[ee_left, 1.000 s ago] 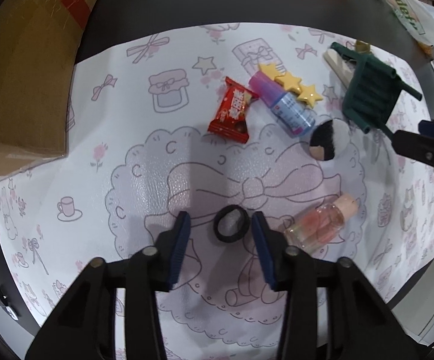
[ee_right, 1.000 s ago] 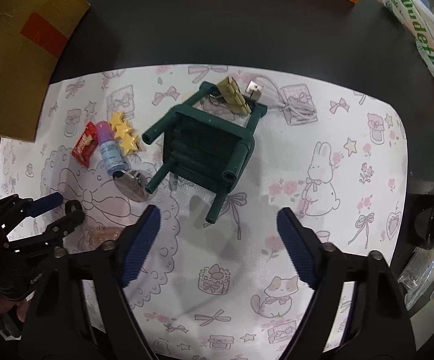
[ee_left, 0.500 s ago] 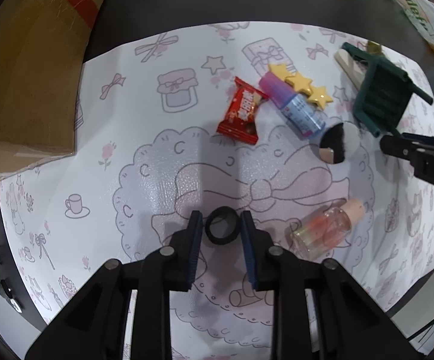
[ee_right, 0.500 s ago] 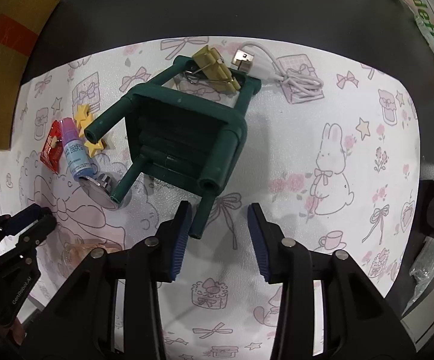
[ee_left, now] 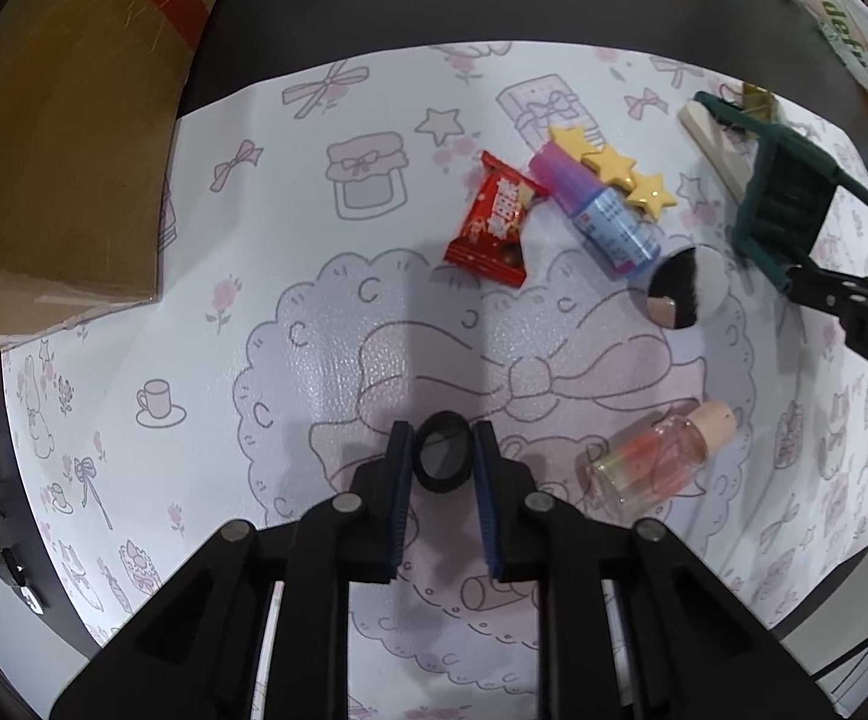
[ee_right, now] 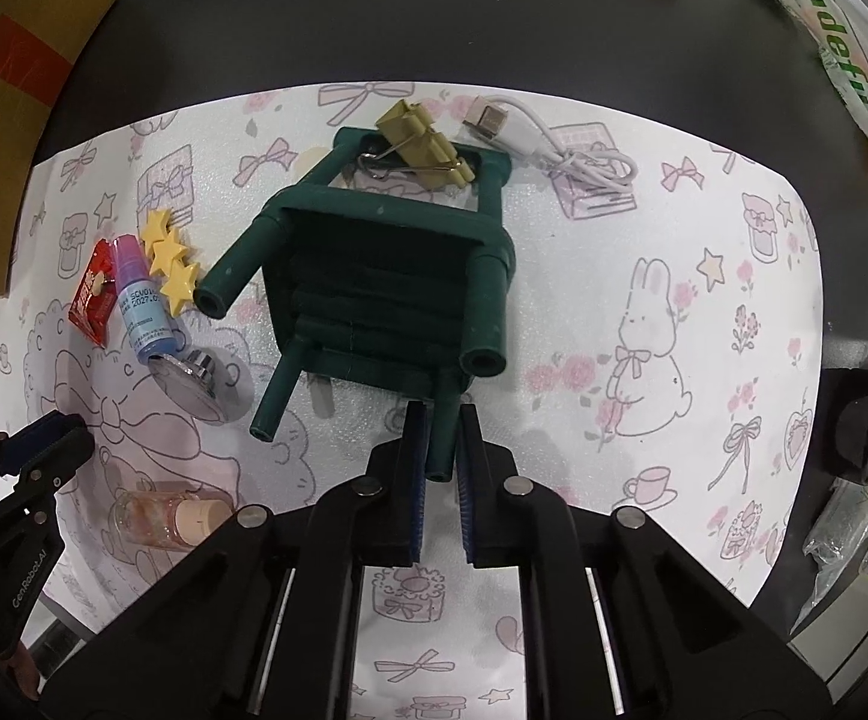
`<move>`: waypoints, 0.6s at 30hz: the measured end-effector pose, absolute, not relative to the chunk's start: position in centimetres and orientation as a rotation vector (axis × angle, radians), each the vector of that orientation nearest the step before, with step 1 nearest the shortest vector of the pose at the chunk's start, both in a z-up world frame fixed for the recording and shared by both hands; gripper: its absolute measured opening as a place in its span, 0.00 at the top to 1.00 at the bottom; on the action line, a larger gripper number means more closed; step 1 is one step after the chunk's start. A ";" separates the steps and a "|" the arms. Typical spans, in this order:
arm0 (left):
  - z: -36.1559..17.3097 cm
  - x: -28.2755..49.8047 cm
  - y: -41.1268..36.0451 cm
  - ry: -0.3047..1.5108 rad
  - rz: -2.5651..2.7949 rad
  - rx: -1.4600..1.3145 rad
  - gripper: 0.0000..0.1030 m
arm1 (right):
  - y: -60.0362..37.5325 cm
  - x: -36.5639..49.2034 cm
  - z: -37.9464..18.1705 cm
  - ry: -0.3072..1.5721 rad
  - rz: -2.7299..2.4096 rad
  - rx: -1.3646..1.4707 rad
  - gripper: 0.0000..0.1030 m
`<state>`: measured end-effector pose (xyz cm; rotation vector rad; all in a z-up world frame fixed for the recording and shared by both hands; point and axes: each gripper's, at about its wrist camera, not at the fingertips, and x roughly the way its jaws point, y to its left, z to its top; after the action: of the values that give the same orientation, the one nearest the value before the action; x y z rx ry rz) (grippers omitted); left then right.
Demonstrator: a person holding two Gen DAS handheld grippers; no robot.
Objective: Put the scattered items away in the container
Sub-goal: 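Grasp the black hair tie with the left gripper while right lifts the chair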
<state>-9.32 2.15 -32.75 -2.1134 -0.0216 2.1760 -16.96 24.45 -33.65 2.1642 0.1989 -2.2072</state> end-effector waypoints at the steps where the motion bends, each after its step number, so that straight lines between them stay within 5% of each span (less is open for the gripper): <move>1: -32.6 -9.3 2.0 -0.025 2.176 -2.112 0.81 | 24.5 -17.0 -33.6 0.196 -2.210 2.163 0.91; 18: -29.3 -8.9 0.8 -0.094 2.244 -2.062 0.81 | 24.0 -17.7 -31.0 0.198 -2.251 2.089 0.93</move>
<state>-8.94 0.80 -29.33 -2.0622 -0.0943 2.2436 -17.71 23.97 -31.01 2.0887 0.1983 -2.2513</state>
